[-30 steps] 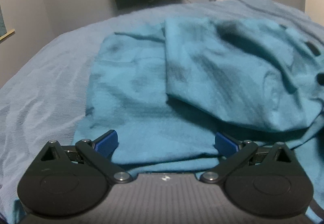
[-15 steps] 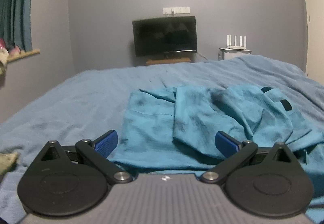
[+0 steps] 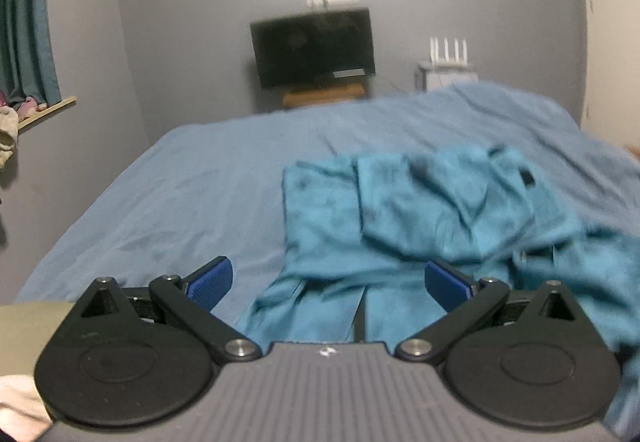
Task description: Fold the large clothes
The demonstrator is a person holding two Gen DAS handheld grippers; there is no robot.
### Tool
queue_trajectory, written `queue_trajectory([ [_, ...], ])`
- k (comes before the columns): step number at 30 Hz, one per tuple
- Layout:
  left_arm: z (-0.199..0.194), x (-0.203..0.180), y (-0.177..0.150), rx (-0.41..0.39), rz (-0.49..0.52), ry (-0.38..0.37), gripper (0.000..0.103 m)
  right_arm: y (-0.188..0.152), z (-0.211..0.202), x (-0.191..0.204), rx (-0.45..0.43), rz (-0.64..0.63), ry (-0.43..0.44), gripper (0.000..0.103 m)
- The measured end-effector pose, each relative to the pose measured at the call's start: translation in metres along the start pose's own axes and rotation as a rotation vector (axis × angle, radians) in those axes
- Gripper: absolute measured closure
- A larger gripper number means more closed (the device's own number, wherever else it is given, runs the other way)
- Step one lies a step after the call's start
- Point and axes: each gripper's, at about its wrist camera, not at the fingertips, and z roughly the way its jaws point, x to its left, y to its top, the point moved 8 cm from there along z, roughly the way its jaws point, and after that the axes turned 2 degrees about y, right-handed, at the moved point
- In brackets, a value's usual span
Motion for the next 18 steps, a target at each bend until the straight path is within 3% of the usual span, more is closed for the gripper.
queue_trajectory([
  [6,-0.050,0.016,-0.050,0.083,0.151,-0.078,0.000,-0.035,-0.024,0.032,0.085,-0.140,0.078,0.020],
  [8,-0.061,0.016,-0.067,0.111,0.186,-0.110,0.000,-0.042,-0.026,0.039,0.115,-0.177,0.089,0.024],
  [13,-0.072,0.014,-0.105,0.195,0.279,-0.149,0.000,-0.046,-0.028,0.042,0.142,-0.170,0.096,0.027],
  [18,-0.062,0.019,-0.111,0.173,0.245,-0.172,0.000,-0.051,-0.027,0.042,0.169,-0.193,0.139,0.029],
])
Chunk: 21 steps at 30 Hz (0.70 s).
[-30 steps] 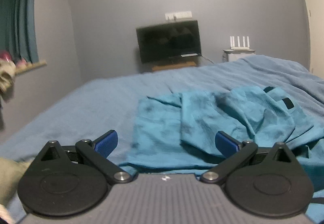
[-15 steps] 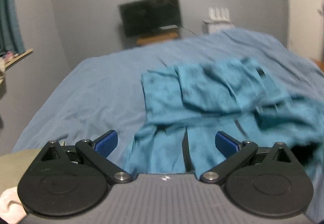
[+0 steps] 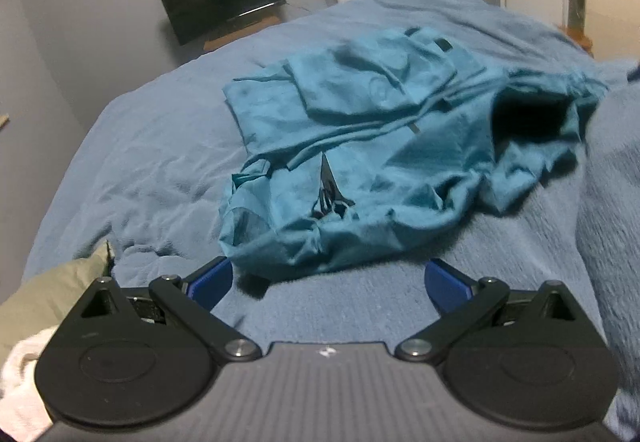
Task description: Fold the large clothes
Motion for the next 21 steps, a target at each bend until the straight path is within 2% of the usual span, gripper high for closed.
queue_trajectory([
  [4,0.018,0.003,0.011,-0.007,0.018,-0.012,0.000,0.002,0.008,0.002,0.015,-0.038,0.010,0.029],
  [10,0.037,0.000,0.027,-0.039,0.138,-0.054,0.000,0.010,0.025,0.007,0.030,-0.116,0.007,0.029],
  [16,0.057,-0.001,0.033,-0.043,0.190,-0.107,0.000,0.027,0.046,0.014,0.038,-0.255,-0.016,0.028],
  [18,0.061,-0.001,0.033,-0.044,0.194,-0.128,0.002,0.029,0.055,0.016,0.054,-0.299,-0.011,0.028],
  [21,0.064,0.000,0.033,-0.056,0.194,-0.158,0.016,0.032,0.067,0.019,0.067,-0.337,0.028,0.031],
])
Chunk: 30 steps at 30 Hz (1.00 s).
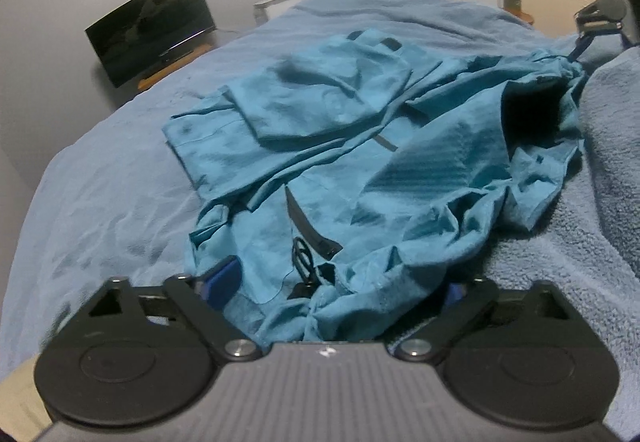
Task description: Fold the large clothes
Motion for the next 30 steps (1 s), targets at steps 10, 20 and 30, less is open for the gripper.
queue_trajectory([
  [10,-0.008,0.020,0.019,-0.109,-0.081,0.076,0.067,0.006,-0.021,-0.066,-0.214,0.286,-0.036,0.091],
  [20,0.033,0.081,0.104,-0.211,-0.224,0.229,0.072,0.016,-0.012,-0.201,-0.438,0.685,-0.218,0.097],
  [30,0.133,0.153,0.151,-0.226,-0.470,0.304,0.072,-0.022,0.071,-0.294,-0.454,0.925,-0.431,0.100],
])
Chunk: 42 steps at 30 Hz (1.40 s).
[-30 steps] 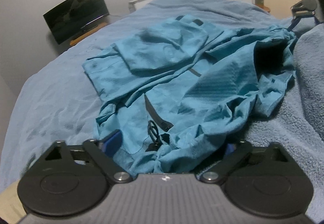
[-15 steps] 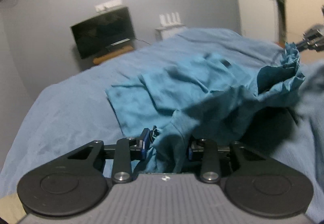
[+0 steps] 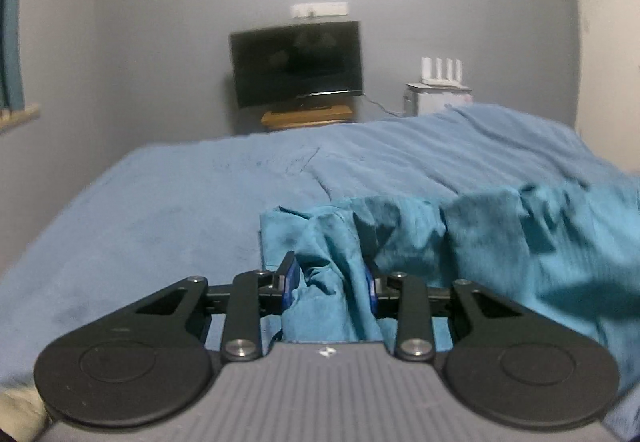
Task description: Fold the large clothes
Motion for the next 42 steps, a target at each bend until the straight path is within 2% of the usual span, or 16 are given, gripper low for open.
queue_trajectory([
  [3,0.034,0.007,-0.009,0.035,-0.071,0.036,0.072,-0.009,0.024,-0.018,-0.001,0.019,-0.071,0.102],
  [7,0.061,0.006,-0.032,0.083,-0.050,0.052,0.071,-0.025,0.051,-0.040,0.010,0.184,0.005,0.102],
  [9,0.066,0.003,-0.045,0.121,-0.002,0.054,0.065,-0.039,0.061,-0.040,0.048,0.183,0.012,0.099],
  [10,0.067,0.004,-0.048,0.129,0.027,0.054,0.060,-0.046,0.071,-0.040,0.080,0.168,0.020,0.094],
  [12,0.066,0.006,-0.050,0.134,0.075,0.056,0.043,-0.054,0.088,-0.034,0.138,0.163,0.047,0.089],
  [14,0.059,0.010,-0.047,0.110,0.083,0.069,0.016,-0.057,0.104,-0.025,0.188,0.147,0.097,0.067],
  [17,0.046,0.023,-0.041,0.075,0.028,0.059,0.010,-0.057,0.121,-0.014,0.236,0.156,0.175,0.061],
  [20,0.039,0.033,-0.044,0.117,-0.026,0.020,0.010,-0.061,0.126,-0.006,0.276,0.134,0.217,0.056],
  [26,0.032,0.041,-0.071,0.225,0.052,-0.051,0.010,-0.073,0.113,-0.011,0.328,0.144,0.212,0.034],
  [31,0.041,0.051,-0.091,0.297,0.004,-0.068,0.010,-0.082,0.109,-0.006,0.374,0.156,0.241,0.034],
  [34,0.038,0.065,-0.089,0.314,-0.118,-0.079,0.012,-0.091,0.108,-0.001,0.421,0.149,0.255,0.032],
  [36,0.034,0.073,-0.085,0.310,-0.204,-0.105,0.023,-0.098,0.108,0.001,0.455,0.179,0.279,0.033],
  [38,0.031,0.072,-0.084,0.314,-0.226,-0.144,0.049,-0.102,0.106,0.003,0.465,0.186,0.278,0.035],
  [39,0.032,0.070,-0.084,0.320,-0.215,-0.148,0.056,-0.101,0.103,0.004,0.462,0.197,0.284,0.037],
  [41,0.034,0.067,-0.084,0.325,-0.195,-0.130,0.068,-0.097,0.096,0.003,0.443,0.199,0.273,0.060],
  [42,0.035,0.064,-0.084,0.325,-0.191,-0.128,0.072,-0.093,0.091,0.004,0.427,0.190,0.265,0.066],
])
